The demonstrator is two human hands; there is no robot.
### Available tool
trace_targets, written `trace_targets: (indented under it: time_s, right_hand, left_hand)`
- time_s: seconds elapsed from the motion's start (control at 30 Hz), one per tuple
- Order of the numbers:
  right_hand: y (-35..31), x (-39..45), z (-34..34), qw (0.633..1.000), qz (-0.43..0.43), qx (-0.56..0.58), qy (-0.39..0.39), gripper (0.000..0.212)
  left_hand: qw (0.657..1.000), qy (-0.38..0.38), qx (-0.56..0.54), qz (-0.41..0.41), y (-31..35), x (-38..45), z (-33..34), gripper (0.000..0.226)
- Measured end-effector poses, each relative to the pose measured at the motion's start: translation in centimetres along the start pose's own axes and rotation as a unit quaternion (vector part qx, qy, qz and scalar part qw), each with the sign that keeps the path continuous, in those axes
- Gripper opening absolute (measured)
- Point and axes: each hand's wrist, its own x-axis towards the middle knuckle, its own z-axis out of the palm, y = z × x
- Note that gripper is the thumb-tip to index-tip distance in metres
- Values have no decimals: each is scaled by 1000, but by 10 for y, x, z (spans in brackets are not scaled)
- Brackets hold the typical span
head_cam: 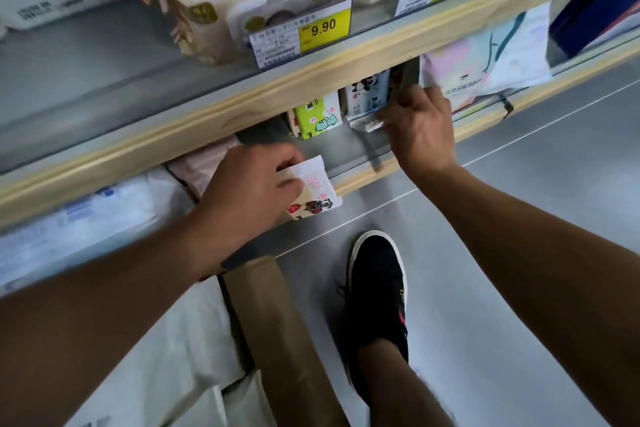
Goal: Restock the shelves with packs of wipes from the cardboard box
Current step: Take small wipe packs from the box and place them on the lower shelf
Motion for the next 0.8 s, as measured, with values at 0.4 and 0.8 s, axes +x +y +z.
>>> trace_targets:
  time_s: [0.4, 0.8]
  right_hand:
    - [-14, 9, 2, 995, 50, -86, -17, 20]
    - [-26, 2, 8, 983, 62, 50, -168, 87]
  left_hand:
    - [1000, -2, 5, 3, 1, 2, 5, 8]
    - [1000, -2, 25, 3, 1, 0, 5, 7]
